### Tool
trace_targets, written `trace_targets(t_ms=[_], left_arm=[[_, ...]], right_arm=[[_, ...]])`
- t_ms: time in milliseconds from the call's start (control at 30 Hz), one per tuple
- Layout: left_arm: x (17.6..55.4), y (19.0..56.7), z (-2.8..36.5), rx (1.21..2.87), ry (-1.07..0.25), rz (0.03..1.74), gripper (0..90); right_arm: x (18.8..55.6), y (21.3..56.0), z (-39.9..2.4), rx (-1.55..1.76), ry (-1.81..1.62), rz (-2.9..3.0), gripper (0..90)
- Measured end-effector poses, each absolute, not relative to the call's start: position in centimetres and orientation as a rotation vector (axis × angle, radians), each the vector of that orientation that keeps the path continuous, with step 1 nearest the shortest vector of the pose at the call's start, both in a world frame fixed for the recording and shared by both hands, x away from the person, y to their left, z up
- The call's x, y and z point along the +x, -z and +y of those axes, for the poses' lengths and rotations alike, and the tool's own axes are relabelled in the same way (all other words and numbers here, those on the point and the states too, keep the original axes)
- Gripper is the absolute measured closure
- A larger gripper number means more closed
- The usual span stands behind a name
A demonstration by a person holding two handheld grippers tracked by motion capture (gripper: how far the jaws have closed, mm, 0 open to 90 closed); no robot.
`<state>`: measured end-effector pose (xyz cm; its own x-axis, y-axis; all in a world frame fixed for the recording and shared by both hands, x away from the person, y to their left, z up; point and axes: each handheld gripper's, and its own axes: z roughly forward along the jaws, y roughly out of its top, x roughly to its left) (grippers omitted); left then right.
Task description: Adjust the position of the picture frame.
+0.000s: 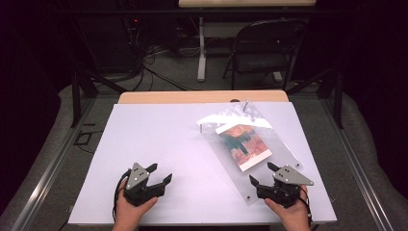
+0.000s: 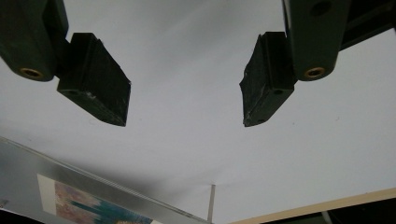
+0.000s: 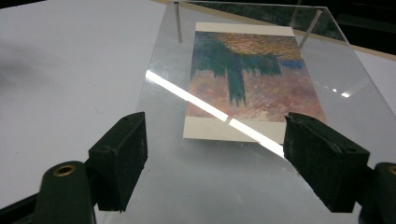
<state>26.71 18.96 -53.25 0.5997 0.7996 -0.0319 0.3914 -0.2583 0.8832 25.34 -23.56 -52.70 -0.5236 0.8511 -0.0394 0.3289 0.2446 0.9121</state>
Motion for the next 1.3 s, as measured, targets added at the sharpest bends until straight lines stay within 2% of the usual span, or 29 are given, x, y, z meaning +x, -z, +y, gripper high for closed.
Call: trace_targets(t_ms=[67, 167, 200, 300, 333, 767, 967, 1300], left_arm=[[26.7, 53.2, 19.0, 1.873, -0.536, 0.957, 32.7], [26.7, 53.3, 19.1, 1.858, -0.533, 0.961, 32.8], [26.8, 53.3, 19.2, 1.854, -0.522, 0.971, 33.5], [27.0, 53.4, 19.3, 1.845, -0.497, 0.986, 33.9], [27.0, 53.4, 19.4, 1.843, -0.480, 0.990, 37.6], [27.3, 53.1, 19.4, 1.823, -0.478, 1.026, 40.1], [28.4, 52.5, 19.6, 1.780, -0.428, 1.069, 40.4], [31.0, 50.5, 19.1, 1.748, -0.444, 1.079, 40.6]], right_arm=[[25.4, 52.7, -23.6, 1.072, -1.252, 1.979, 23.0], [25.3, 52.8, -23.5, 1.080, -1.258, 2.004, 29.9], [25.2, 52.8, -23.3, 1.062, -1.267, 2.006, 35.4], [25.1, 52.7, -23.3, 1.057, -1.278, 2.007, 39.0], [25.0, 52.7, -23.2, 1.052, -1.298, 2.028, 43.3], [25.4, 52.5, -23.9, 1.111, -1.313, 2.015, 44.8], [25.3, 52.4, -23.8, 1.107, -1.314, 2.016, 45.0], [25.2, 52.2, -23.9, 1.109, -1.331, 1.987, 45.1]])
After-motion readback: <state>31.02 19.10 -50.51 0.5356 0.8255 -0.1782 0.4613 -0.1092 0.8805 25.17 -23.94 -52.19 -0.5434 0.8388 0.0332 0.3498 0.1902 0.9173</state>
